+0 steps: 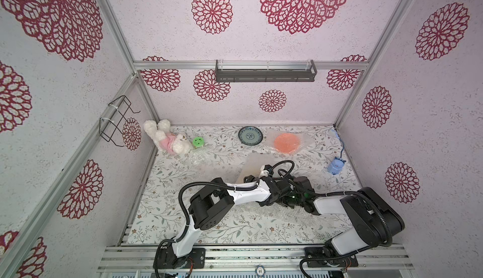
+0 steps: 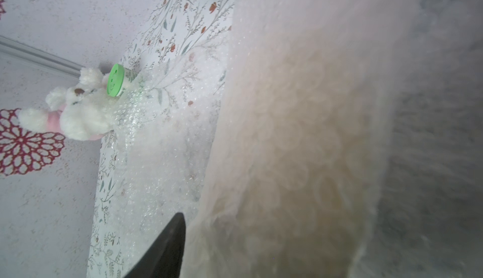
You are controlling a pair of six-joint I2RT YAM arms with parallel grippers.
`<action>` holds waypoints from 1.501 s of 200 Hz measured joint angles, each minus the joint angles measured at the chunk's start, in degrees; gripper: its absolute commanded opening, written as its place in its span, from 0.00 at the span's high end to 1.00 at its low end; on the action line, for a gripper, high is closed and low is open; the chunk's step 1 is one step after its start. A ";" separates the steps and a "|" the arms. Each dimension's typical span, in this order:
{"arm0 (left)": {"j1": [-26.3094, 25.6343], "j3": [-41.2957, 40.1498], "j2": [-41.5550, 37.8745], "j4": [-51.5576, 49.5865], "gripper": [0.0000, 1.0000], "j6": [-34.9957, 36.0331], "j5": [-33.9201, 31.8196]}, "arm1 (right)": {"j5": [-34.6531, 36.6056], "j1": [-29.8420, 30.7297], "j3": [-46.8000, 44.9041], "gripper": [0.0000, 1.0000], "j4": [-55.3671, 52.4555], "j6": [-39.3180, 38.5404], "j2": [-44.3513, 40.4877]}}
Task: Unpack dinner plates from bubble wrap
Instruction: Unwrap the bubble wrap.
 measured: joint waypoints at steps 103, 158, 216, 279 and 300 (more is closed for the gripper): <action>1.33 2.95 -1.49 -11.98 1.00 -4.79 -4.52 | -1.09 0.00 8.13 1.00 -6.60 -0.52 -0.83; 6.64 2.86 -17.05 -15.47 1.00 -6.03 -1.14 | -1.53 -0.52 13.70 1.00 -16.92 -4.22 -10.93; 13.55 -5.51 -34.25 -1.09 1.00 -3.82 22.47 | -0.96 -11.72 13.60 1.00 -32.59 -7.50 -27.45; 16.90 -16.11 -32.00 19.10 1.00 -7.17 50.14 | -0.92 -32.13 7.06 1.00 -50.05 -11.10 -38.84; 17.05 -18.08 -29.70 26.10 1.00 -9.07 55.87 | -0.07 -38.36 5.14 1.00 -53.22 -11.74 -40.70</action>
